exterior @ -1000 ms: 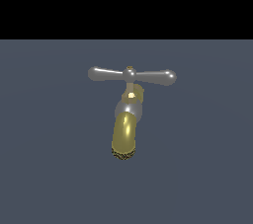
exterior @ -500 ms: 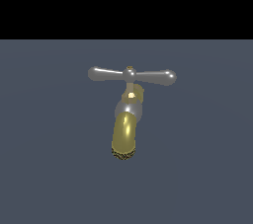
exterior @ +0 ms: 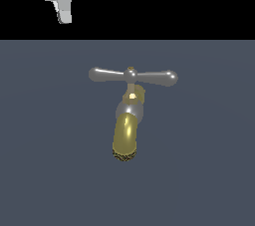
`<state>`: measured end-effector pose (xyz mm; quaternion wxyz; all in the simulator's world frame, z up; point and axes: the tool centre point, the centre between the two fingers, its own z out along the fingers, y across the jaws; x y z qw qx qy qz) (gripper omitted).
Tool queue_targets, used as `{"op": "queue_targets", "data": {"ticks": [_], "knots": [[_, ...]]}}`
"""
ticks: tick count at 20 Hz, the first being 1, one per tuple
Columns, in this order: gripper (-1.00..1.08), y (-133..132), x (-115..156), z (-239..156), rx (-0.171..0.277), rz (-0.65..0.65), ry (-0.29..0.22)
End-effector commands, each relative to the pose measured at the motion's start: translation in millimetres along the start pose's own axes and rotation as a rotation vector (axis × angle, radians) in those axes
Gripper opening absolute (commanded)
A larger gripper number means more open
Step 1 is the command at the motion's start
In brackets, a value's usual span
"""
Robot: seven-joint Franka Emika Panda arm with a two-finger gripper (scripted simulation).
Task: Turn on the faucet by rotating a designated handle.
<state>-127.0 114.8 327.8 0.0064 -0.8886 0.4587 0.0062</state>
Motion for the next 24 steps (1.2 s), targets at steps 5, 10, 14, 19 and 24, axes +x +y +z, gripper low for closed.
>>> {"op": "queue_targets", "data": {"ticks": [5, 10, 14, 19, 24], "knots": [[-1.00, -23, 12, 24, 0.003, 0.140, 0.001], [-1.00, -39, 23, 41, 0.004, 0.243, 0.003], [-1.00, -51, 33, 55, 0.004, 0.324, 0.004], [-1.00, -64, 48, 72, 0.004, 0.425, 0.007], [-1.00, -76, 64, 90, 0.003, 0.529, 0.010]]}}
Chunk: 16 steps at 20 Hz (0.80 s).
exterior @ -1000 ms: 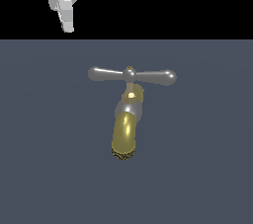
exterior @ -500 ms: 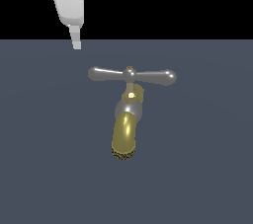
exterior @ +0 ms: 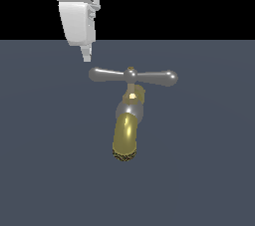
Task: Turn on the faucet by rotating a designated handle.
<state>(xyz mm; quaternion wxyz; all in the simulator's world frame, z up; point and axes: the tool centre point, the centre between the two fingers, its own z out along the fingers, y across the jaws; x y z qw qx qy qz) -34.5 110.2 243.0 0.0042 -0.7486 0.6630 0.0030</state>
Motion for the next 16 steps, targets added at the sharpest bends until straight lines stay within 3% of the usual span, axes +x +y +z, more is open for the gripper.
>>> {"op": "queue_targets", "data": {"ticks": [1, 16], "knots": [[-1.00, -9, 5, 9, 0.000, 0.054, 0.002], [-1.00, -42, 30, 45, -0.001, 0.269, 0.011]]}}
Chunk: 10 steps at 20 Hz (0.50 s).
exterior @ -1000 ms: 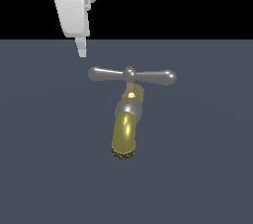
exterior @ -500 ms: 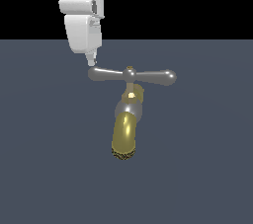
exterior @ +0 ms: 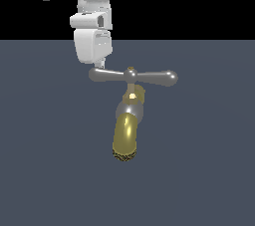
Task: Turn on the faucet by rotating a designated handle.
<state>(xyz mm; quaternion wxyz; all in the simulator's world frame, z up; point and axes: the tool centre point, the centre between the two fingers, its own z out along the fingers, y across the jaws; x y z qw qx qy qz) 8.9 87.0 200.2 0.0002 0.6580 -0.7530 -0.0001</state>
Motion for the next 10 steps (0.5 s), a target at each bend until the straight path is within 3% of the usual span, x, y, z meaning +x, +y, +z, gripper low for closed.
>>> {"op": "queue_targets", "data": {"ticks": [1, 10], "knots": [[-1.00, -3.5, 1.7, 2.9, 0.000, 0.020, 0.001], [-1.00, -4.3, 2.4, 3.1, 0.000, 0.024, 0.000]]}}
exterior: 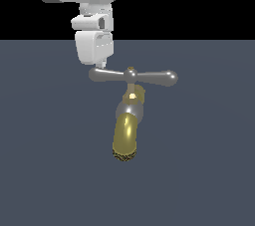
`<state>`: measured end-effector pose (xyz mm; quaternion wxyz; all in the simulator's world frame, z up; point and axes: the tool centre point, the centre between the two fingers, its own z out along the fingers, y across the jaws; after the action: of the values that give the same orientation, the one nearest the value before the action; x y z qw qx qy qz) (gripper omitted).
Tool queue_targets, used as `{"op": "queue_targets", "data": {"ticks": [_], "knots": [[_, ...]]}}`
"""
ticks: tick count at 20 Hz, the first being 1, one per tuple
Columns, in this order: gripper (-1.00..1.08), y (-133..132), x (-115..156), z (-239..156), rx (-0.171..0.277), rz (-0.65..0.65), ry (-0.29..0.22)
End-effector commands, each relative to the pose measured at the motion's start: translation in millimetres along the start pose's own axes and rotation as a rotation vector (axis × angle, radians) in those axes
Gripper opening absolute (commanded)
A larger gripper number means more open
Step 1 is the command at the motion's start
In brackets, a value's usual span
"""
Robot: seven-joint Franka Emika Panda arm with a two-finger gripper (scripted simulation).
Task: Turn on the faucet by rotating a designated handle.
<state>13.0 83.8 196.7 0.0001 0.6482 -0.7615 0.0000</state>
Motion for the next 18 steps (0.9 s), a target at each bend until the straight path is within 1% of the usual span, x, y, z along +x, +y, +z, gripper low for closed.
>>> {"op": "queue_targets", "data": {"ticks": [1, 4, 18], "knots": [[-1.00, 0, 0, 0, 0.000, -0.001, 0.000], [-1.00, 0, 0, 0, 0.000, -0.001, 0.000], [-1.00, 46, -5, 0, 0.000, -0.001, 0.000]]}}
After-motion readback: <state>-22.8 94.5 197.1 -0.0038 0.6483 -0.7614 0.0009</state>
